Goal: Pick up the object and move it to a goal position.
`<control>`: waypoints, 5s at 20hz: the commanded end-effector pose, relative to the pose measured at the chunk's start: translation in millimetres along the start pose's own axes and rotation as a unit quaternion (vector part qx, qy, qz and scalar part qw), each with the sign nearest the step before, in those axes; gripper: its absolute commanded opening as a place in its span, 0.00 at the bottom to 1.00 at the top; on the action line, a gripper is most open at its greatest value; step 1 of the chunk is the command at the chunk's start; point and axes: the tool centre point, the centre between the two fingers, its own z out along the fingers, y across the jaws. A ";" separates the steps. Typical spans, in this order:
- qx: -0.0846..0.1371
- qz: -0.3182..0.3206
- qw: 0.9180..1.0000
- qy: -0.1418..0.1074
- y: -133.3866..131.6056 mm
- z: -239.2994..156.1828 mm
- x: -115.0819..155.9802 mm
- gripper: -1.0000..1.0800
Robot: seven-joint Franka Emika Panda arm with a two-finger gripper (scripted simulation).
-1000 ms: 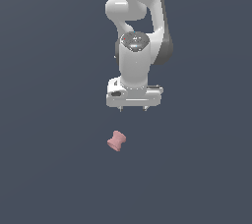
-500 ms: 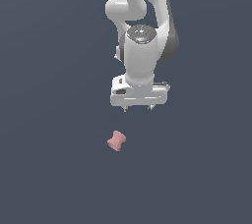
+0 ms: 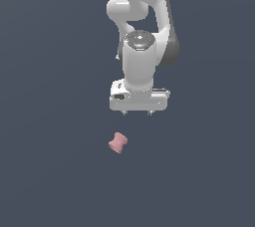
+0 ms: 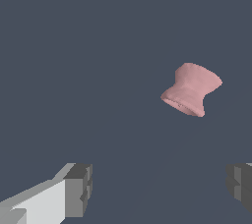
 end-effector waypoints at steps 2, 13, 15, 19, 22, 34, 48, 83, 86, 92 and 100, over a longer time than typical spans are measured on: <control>-0.001 0.030 1.000 -0.003 8.7 8.6 8.6 0.96; -0.015 0.179 0.984 -0.018 54.8 56.1 46.5 0.96; -0.018 0.201 0.979 -0.020 62.1 64.0 51.2 0.96; -0.023 0.235 0.972 -0.022 73.3 76.3 57.9 0.96; -0.026 0.251 0.967 -0.024 78.8 82.3 60.9 0.96; -0.028 0.259 0.965 -0.024 82.7 101.0 60.8 0.96; -0.028 0.261 0.965 -0.024 84.6 136.2 59.5 0.00; -0.027 0.261 0.965 -0.024 99.9 99.6 -22.7 0.00; -0.027 0.261 0.965 -0.024 103.4 91.5 -40.6 0.00; -0.027 0.261 0.965 -0.024 110.3 75.5 -75.3 0.00; -0.027 0.261 0.965 -0.024 116.9 60.7 -106.0 0.00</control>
